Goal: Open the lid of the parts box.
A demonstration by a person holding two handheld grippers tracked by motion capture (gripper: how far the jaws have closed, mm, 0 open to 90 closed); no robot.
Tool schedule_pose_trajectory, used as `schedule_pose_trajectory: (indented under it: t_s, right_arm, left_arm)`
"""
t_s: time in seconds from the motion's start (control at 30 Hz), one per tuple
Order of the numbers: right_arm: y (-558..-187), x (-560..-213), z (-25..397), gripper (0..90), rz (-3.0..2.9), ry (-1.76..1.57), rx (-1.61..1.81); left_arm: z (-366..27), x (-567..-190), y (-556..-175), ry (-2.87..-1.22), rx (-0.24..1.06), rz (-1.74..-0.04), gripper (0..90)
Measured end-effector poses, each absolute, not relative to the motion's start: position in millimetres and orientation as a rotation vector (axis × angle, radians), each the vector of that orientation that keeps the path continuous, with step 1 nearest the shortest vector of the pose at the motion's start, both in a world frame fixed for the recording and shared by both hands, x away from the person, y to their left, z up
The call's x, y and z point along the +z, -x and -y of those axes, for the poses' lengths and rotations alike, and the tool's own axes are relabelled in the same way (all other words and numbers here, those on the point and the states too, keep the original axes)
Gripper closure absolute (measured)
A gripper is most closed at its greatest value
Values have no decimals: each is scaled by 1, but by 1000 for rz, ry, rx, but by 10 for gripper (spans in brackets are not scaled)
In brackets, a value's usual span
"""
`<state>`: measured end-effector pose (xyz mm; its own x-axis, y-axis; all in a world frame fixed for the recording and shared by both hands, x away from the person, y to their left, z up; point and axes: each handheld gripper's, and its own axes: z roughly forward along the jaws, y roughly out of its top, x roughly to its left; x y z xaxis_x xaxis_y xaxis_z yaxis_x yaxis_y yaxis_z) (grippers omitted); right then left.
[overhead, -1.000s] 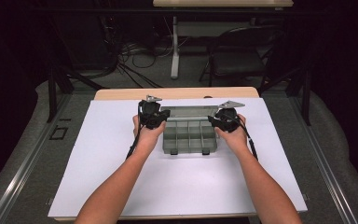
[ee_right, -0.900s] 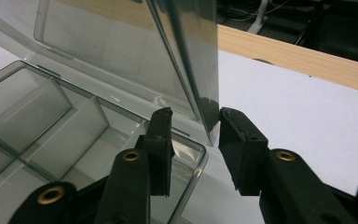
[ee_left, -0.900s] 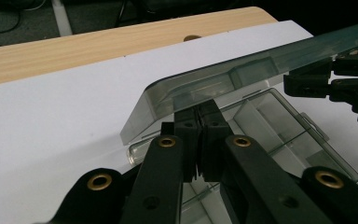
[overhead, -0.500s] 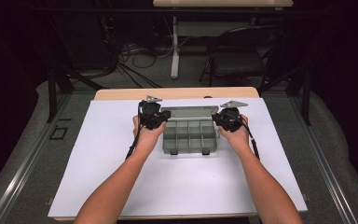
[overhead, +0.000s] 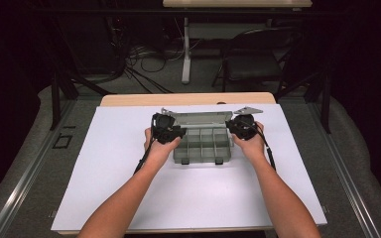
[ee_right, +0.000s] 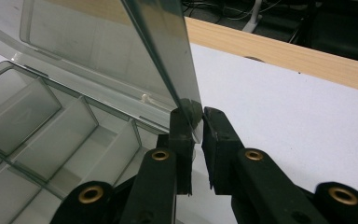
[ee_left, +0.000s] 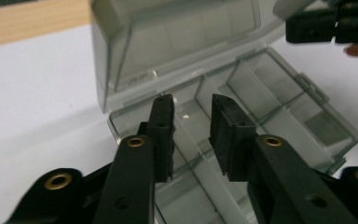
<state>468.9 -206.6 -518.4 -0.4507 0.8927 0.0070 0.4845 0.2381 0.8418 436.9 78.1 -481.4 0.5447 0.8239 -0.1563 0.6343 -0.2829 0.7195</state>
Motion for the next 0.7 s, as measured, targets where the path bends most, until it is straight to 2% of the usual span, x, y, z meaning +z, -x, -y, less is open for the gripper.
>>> schedule_pose_trajectory:
  t_s: [0.37,0.57,0.7]
  right_arm:
    - [-469,-518,206,830,-2033,-1258,1114]
    - [-469,-518,206,830,-2032,-1257,1113]
    - [-469,-518,206,830,-2031,-1259,1113]
  left_arm:
    - [-80,-497,-436,-2082,255,-1258,501]
    - [-84,-507,-433,-2110,240,-1294,455]
    - [-87,-518,-433,-2125,226,-1309,464]
